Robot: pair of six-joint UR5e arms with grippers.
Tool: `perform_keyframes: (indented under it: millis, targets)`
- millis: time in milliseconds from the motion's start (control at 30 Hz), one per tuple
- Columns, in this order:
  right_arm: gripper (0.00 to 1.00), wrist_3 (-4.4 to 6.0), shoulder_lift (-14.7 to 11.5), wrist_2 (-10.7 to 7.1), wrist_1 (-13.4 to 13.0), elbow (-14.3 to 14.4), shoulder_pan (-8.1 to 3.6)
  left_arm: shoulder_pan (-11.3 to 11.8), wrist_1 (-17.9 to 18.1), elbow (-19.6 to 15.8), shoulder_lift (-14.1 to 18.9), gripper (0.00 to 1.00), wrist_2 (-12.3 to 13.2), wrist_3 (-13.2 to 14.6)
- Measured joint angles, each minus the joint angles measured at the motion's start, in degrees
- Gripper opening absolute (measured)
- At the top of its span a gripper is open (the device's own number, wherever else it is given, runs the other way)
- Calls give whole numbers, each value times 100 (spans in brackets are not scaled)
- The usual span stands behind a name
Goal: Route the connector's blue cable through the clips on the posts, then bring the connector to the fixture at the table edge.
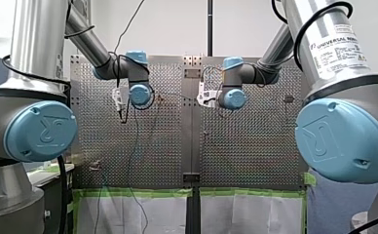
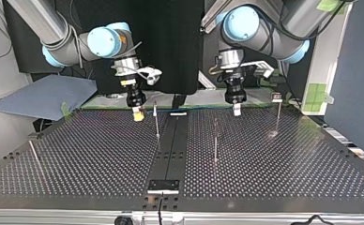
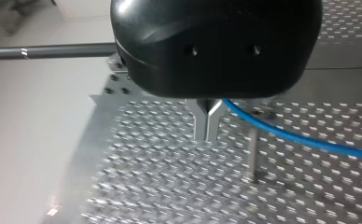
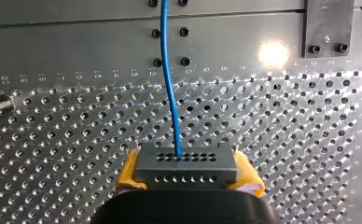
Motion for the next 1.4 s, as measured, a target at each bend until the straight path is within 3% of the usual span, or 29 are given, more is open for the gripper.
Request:
perform_keyframes:
  millis: [167, 667, 1067, 1400]
  targets:
    - [0, 0, 8, -94, 17, -76, -1, 99, -226, 20, -217, 0, 143, 13]
    - [0, 9, 122, -214, 41, -254, 18, 398, -211, 358, -568, 0, 511, -111]
    - [0, 9, 238, -226, 45, -332, 17, 618, -279, 551, -600, 0, 819, -126]
    - [0, 9, 244, -226, 50, -364, 1, 733, -285, 571, -611, 0, 909, -127]
